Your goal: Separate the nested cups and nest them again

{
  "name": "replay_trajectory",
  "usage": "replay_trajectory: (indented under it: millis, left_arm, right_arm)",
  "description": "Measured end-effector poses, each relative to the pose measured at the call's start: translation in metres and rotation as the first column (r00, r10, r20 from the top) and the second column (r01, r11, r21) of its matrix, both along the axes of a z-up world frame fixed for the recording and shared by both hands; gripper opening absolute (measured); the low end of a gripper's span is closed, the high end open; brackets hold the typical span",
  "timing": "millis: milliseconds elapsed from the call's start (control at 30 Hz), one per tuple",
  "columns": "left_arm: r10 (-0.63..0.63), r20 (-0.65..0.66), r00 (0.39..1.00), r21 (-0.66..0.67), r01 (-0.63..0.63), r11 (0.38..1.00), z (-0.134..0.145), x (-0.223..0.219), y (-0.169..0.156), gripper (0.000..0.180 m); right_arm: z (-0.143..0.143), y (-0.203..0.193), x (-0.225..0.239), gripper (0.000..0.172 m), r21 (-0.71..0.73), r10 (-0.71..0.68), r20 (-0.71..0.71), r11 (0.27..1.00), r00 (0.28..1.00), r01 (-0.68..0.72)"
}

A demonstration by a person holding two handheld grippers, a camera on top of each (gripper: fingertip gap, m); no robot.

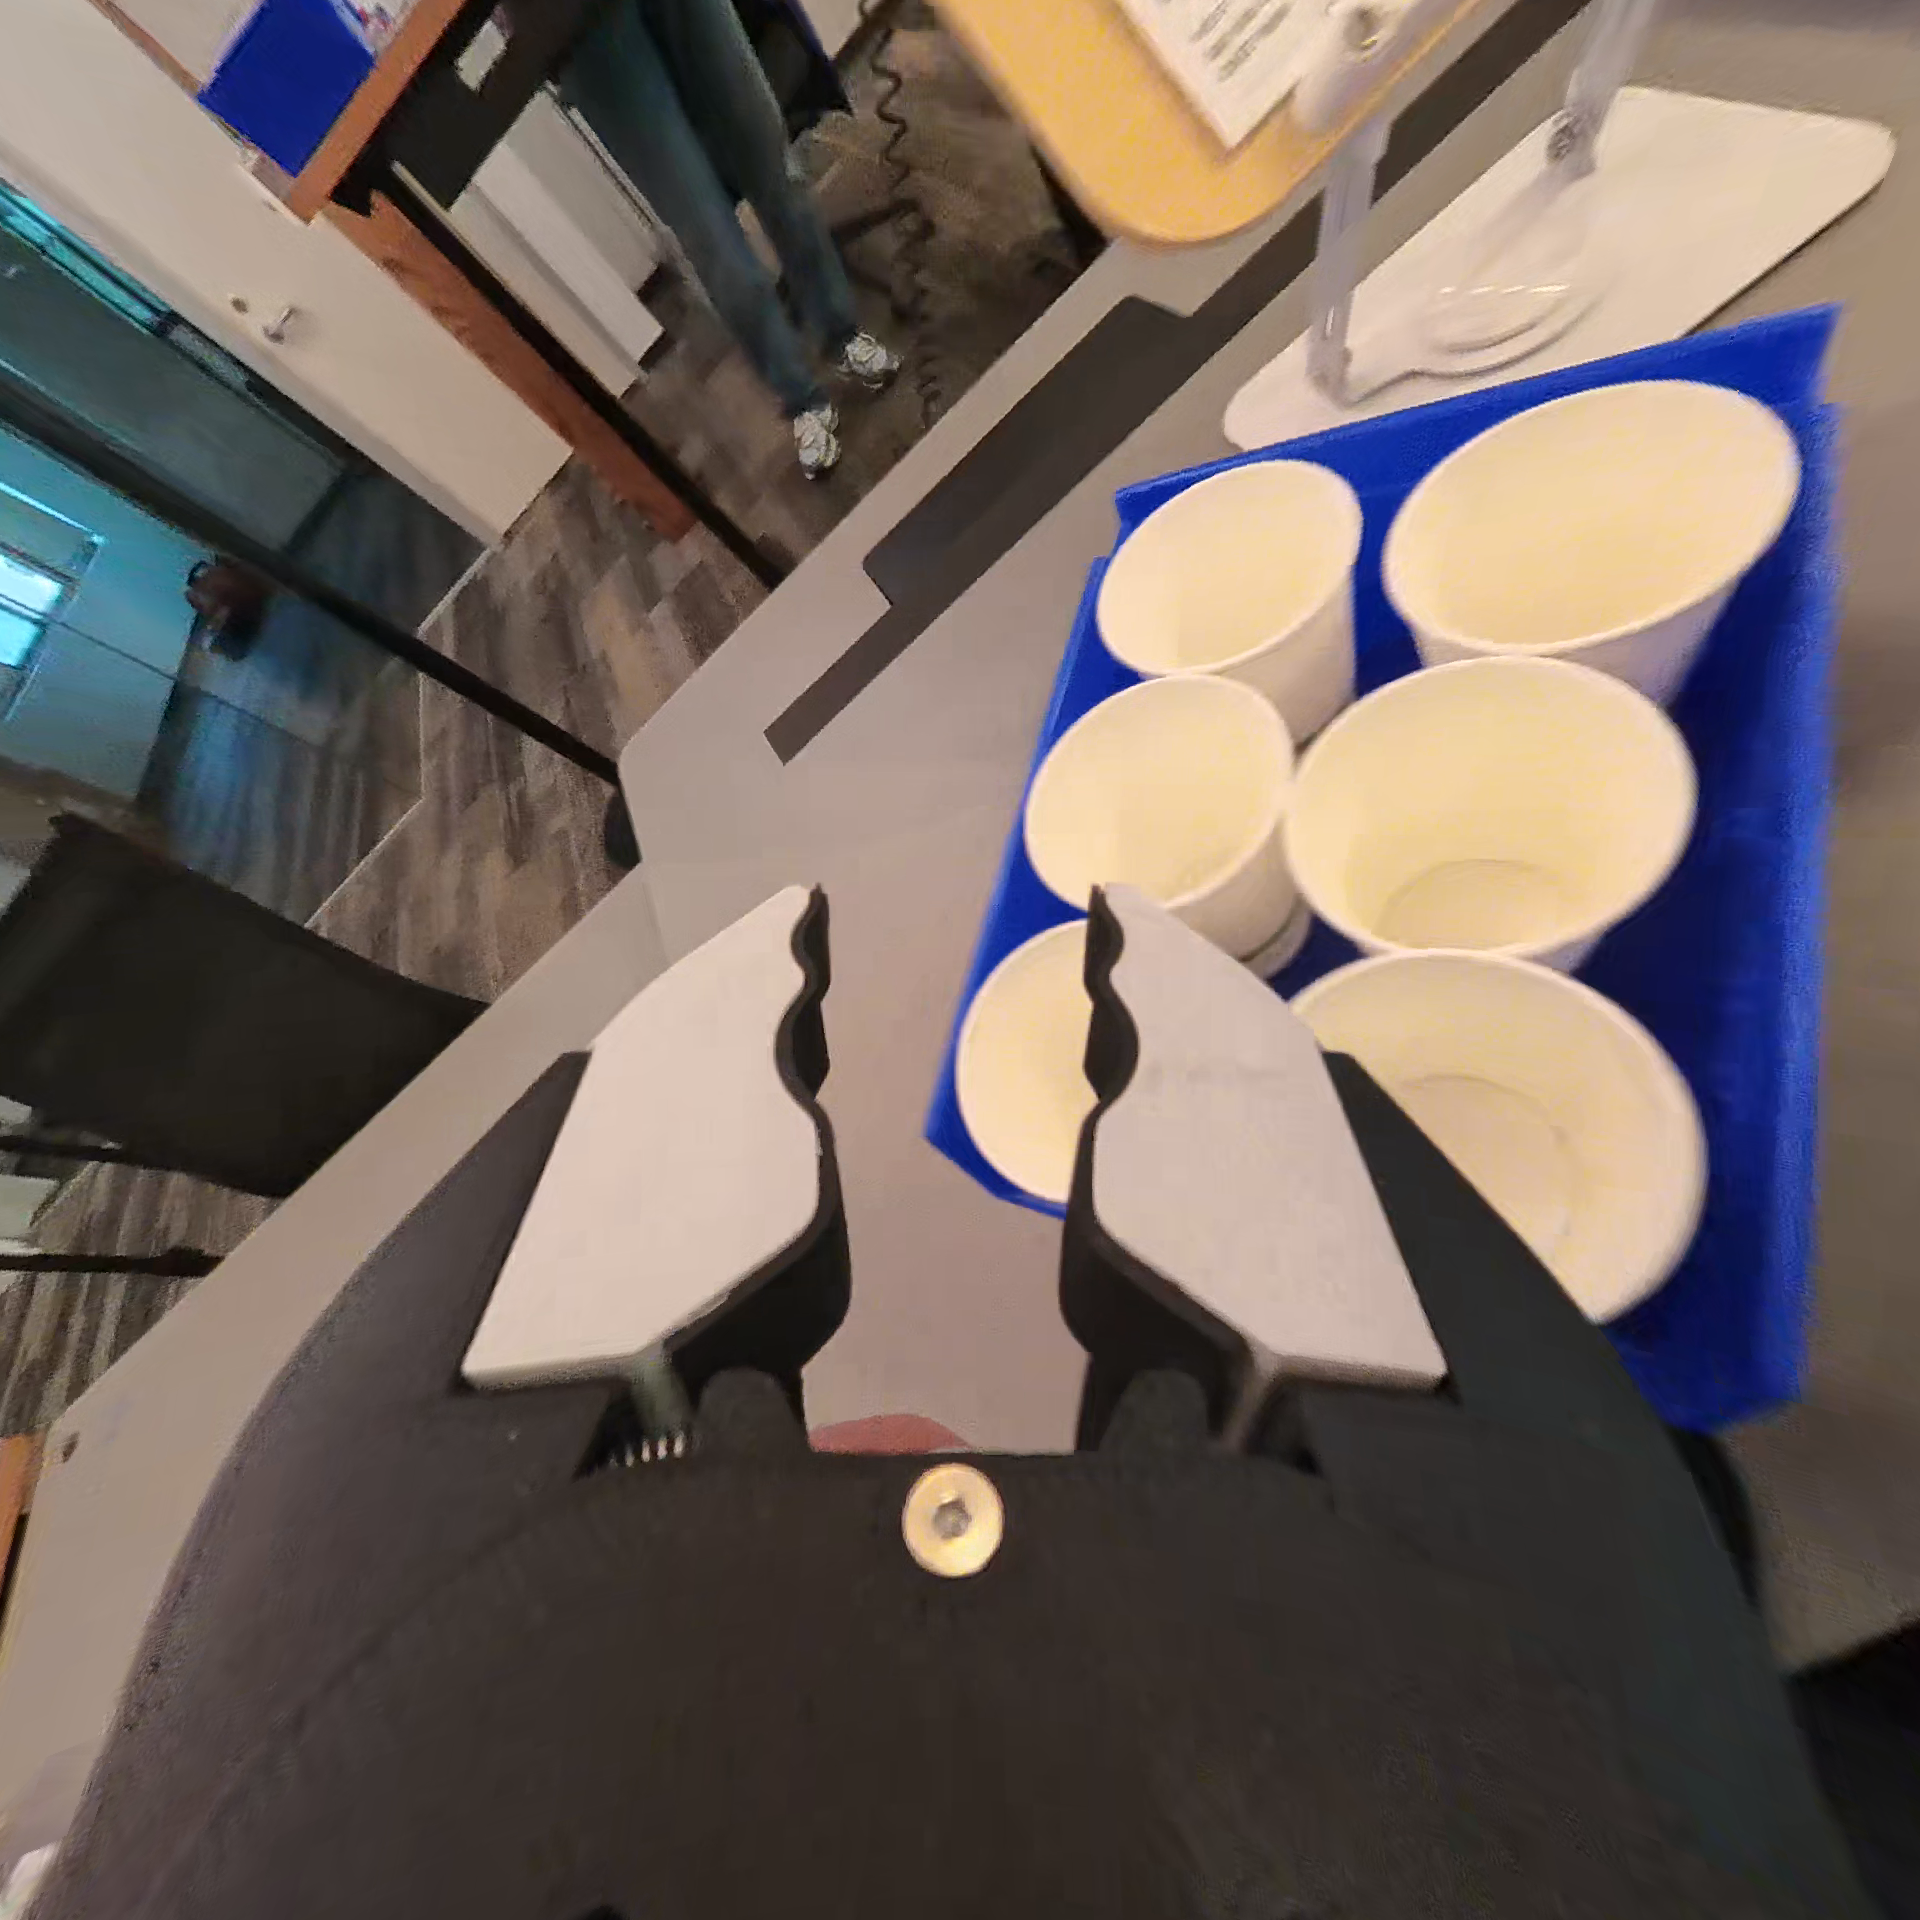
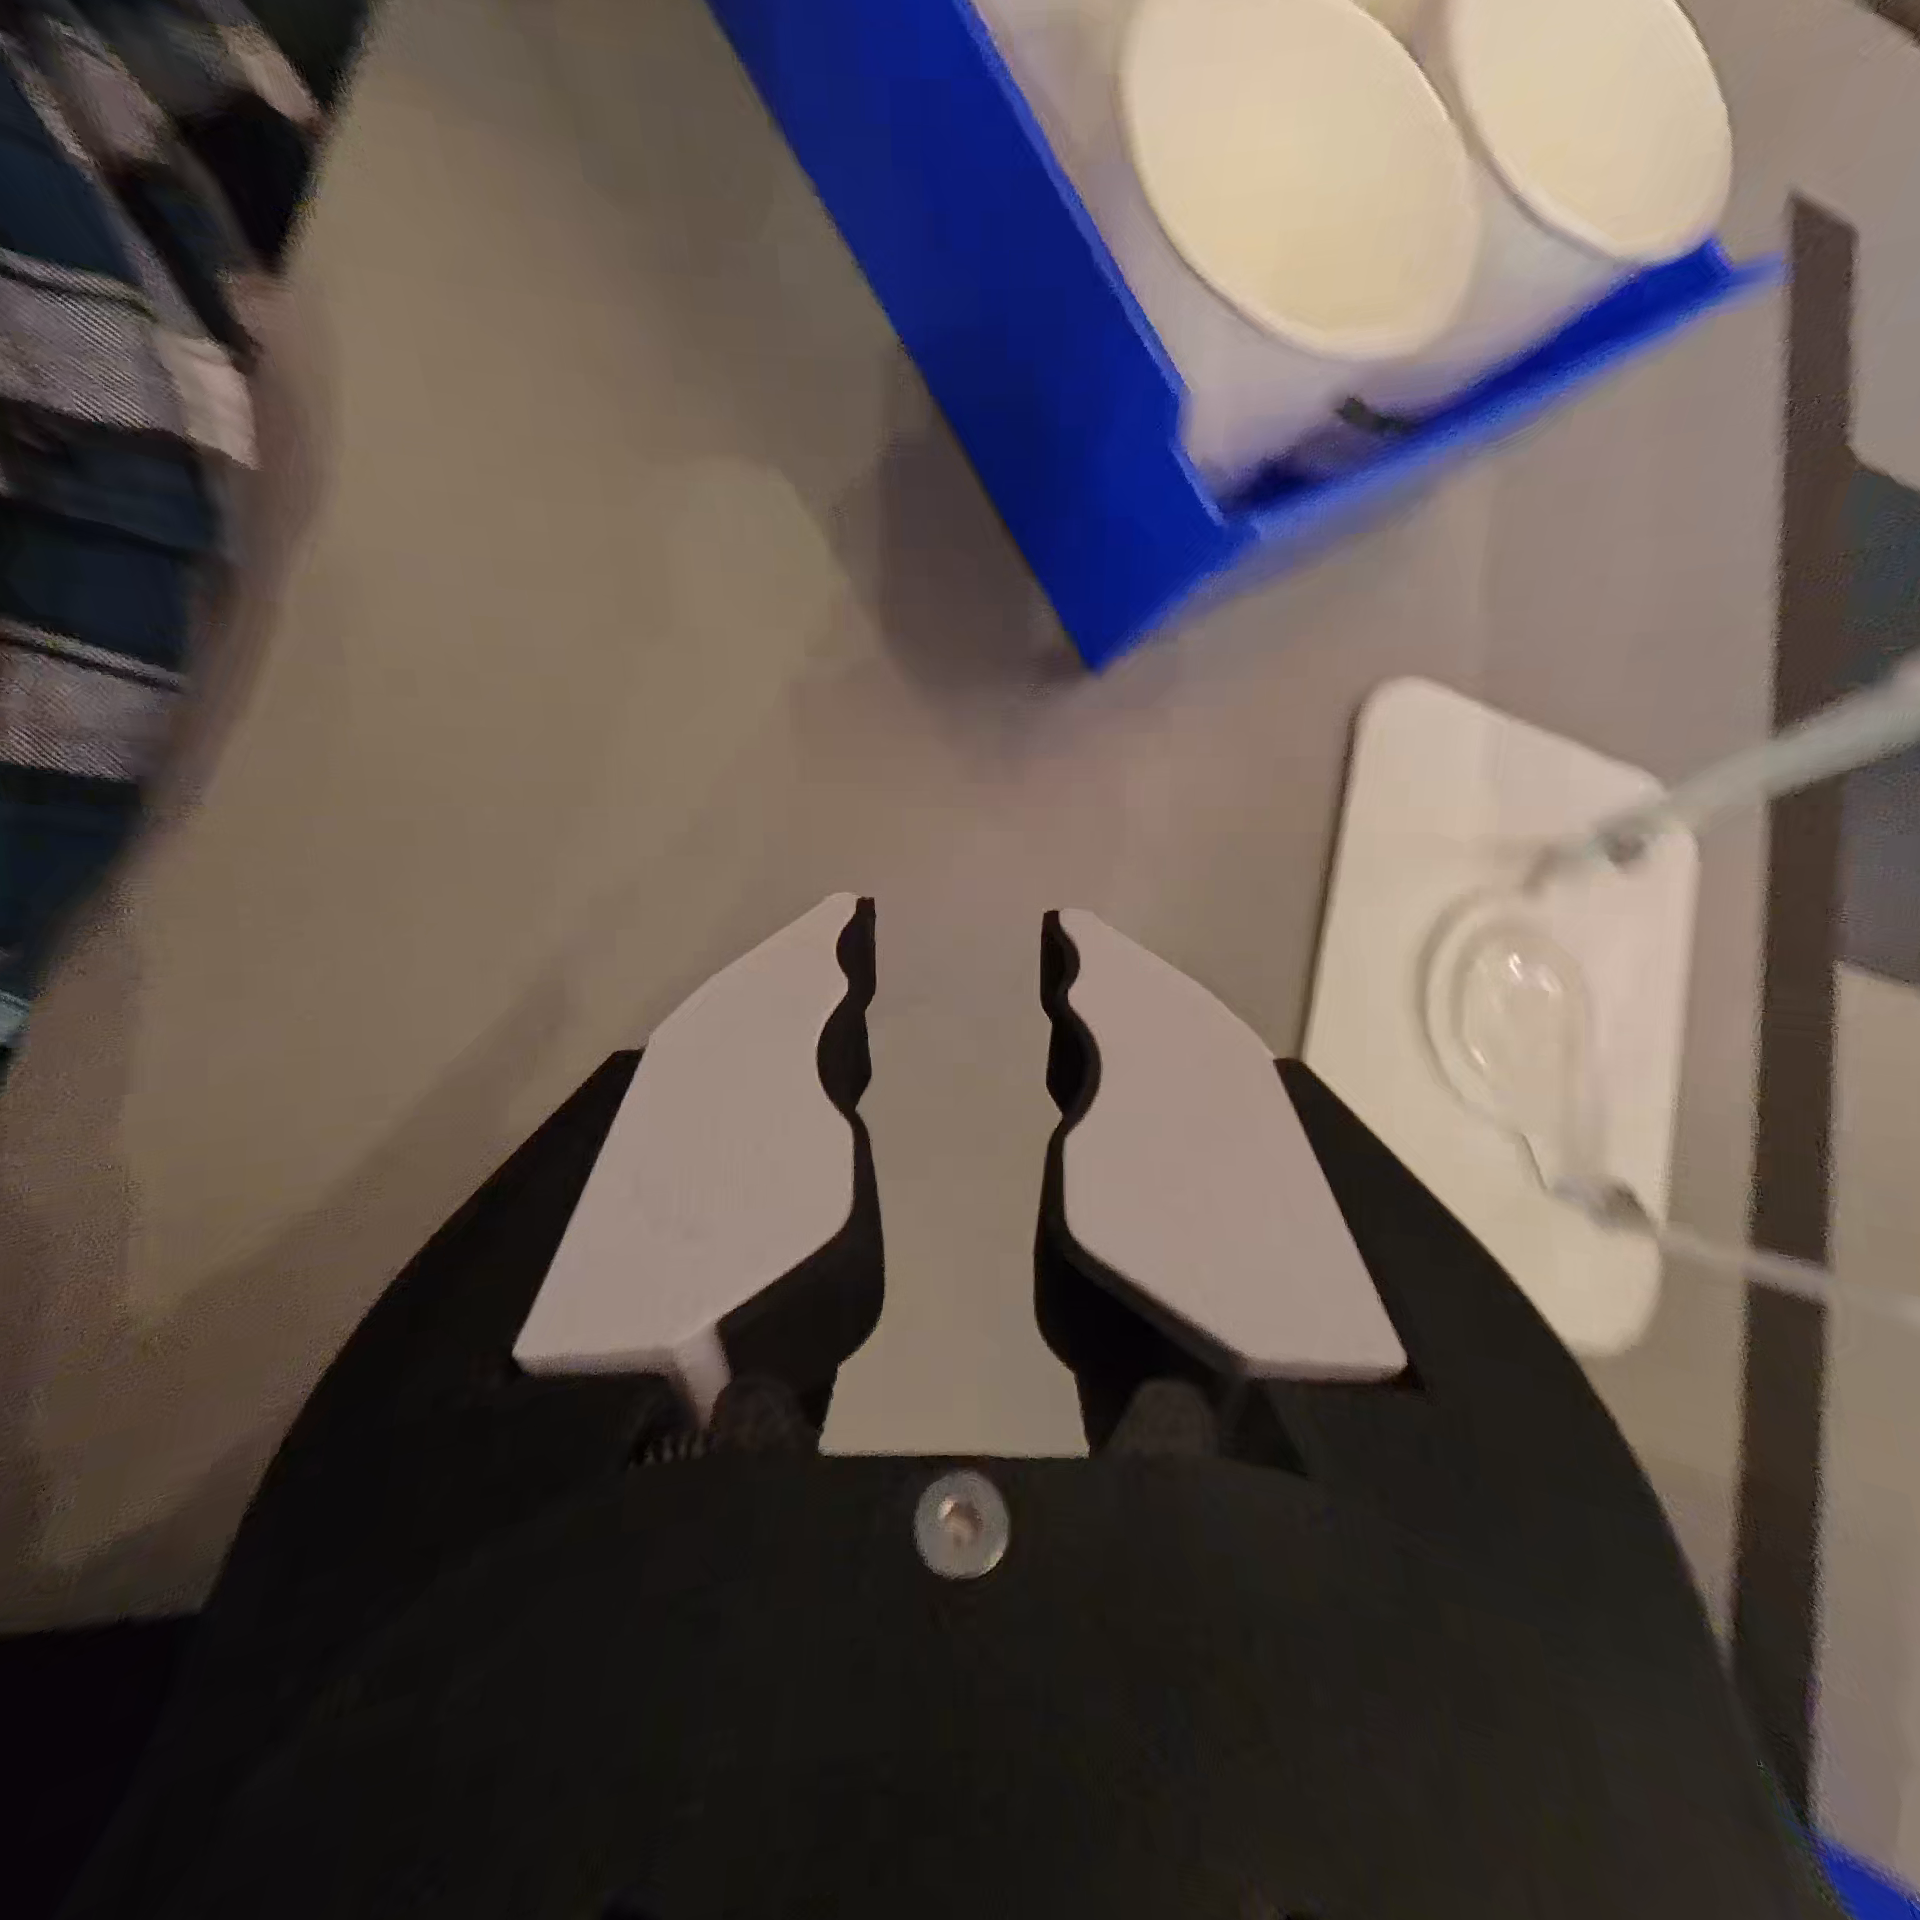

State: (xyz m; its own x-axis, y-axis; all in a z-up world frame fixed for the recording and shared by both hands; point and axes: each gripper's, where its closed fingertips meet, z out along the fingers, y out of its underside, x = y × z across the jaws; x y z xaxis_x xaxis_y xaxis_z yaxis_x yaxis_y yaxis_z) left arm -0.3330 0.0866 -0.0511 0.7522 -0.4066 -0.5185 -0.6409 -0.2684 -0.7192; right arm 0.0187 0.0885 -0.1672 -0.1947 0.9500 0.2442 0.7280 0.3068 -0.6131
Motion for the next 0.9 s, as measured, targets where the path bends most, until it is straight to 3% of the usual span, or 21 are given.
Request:
replay_trajectory:
  millis: [133,333,400,700,800,900]
  left_arm:
    - [-0.056,0.082,0.995,-0.199,0.071,0.977,-0.029,-0.022,0.052,0.037]
    - [-0.064,0.109,0.992,-0.518,0.112,0.848,-0.107,-0.046,0.102,0.031]
    - [-0.052,0.194,0.98,-0.582,0.157,0.798,-0.12,-0.048,0.108,0.03]
    - [-0.033,0.31,0.95,-0.705,0.252,0.663,-0.163,-0.056,0.109,0.026]
    - [-0.028,0.33,0.944,-0.73,0.273,0.626,-0.175,-0.056,0.101,0.028]
    - [-0.012,0.364,0.931,-0.715,0.288,0.637,-0.175,-0.057,0.101,0.028]
  right_arm:
    - [-0.014,-0.025,-0.043,0.027,-0.049,0.109,-0.001,0.993,0.994,-0.109]
    - [-0.041,-0.032,-0.098,0.019,-0.094,0.145,-0.02,0.985,0.989,-0.146]
    - [-0.051,-0.03,-0.112,0.018,-0.087,0.142,-0.021,0.986,0.99,-0.143]
    - [-0.065,0.001,-0.147,0.003,0.019,0.089,-0.048,0.996,0.995,-0.088]
    - [-0.065,0.016,-0.15,0.003,0.036,0.054,-0.039,0.998,0.998,-0.052]
    - [-0.063,0.033,-0.153,0.001,0.062,0.03,-0.023,0.998,0.999,-0.029]
